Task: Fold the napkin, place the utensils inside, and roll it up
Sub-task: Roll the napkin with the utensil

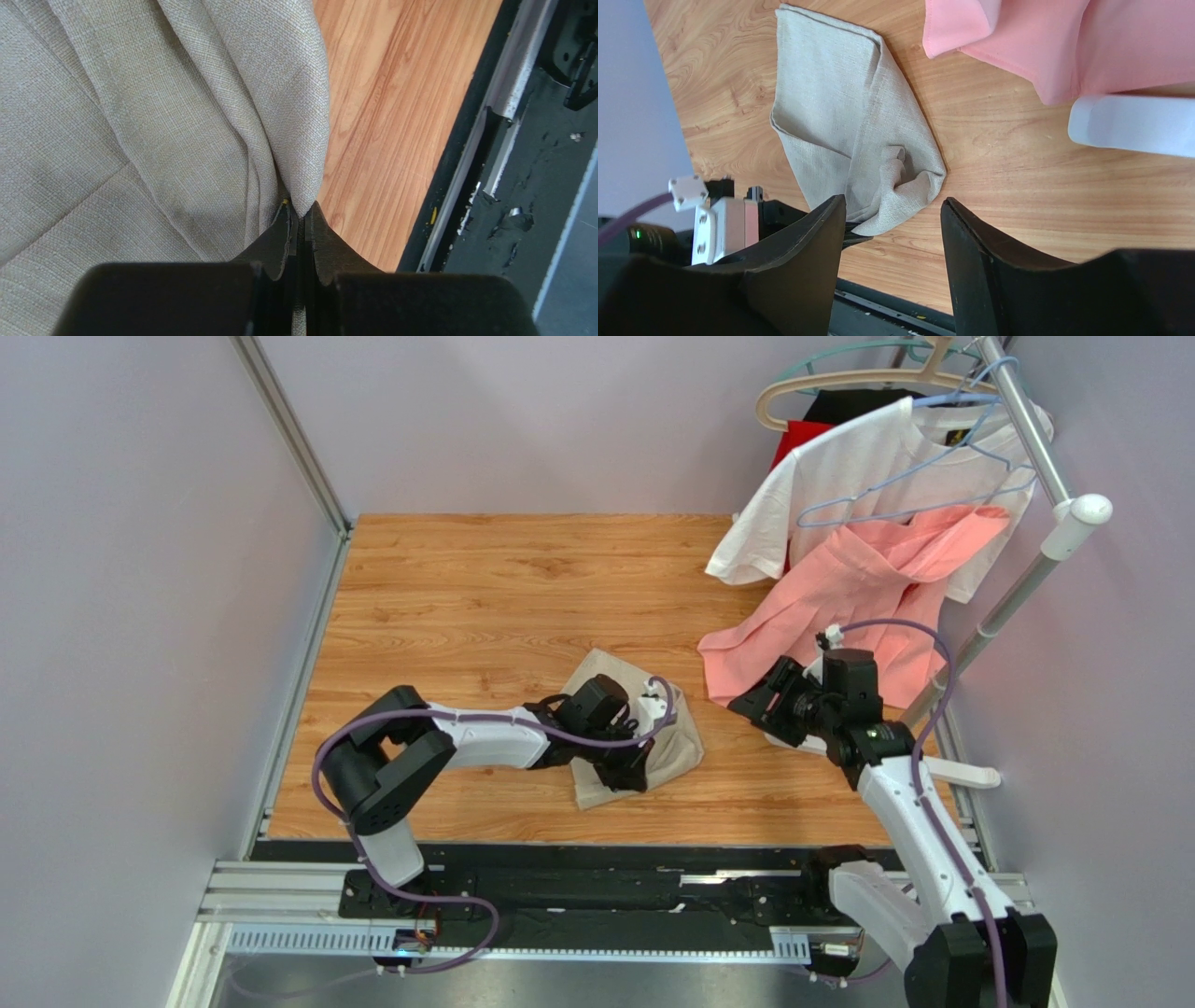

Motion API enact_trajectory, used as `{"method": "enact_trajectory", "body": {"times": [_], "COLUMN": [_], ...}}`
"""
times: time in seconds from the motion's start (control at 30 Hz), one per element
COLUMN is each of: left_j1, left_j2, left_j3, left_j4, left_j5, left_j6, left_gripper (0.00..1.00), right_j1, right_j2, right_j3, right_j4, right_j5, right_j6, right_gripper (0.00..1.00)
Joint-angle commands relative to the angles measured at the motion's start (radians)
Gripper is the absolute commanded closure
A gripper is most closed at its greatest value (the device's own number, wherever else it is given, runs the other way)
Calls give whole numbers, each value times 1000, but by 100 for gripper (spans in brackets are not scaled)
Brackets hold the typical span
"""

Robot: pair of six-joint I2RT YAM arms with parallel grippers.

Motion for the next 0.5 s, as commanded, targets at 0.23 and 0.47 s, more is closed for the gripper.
{"method": "enact_trajectory", "body": {"times": [0.23, 0.47], "left_j1": [108, 160], "left_j2": [99, 194], "left_j3": [40, 89], "left_j4": [-143, -176], "left_j5": [349, 473], "left_j6": [-10, -6], "left_gripper": [100, 100], "right_j1": [50, 246], "right_j2": [-91, 18], "right_j3": [-154, -89], "right_j4": [347, 286], "right_j5": [-74, 134], "right_j6": [-193, -229], "right_gripper": [43, 43]}}
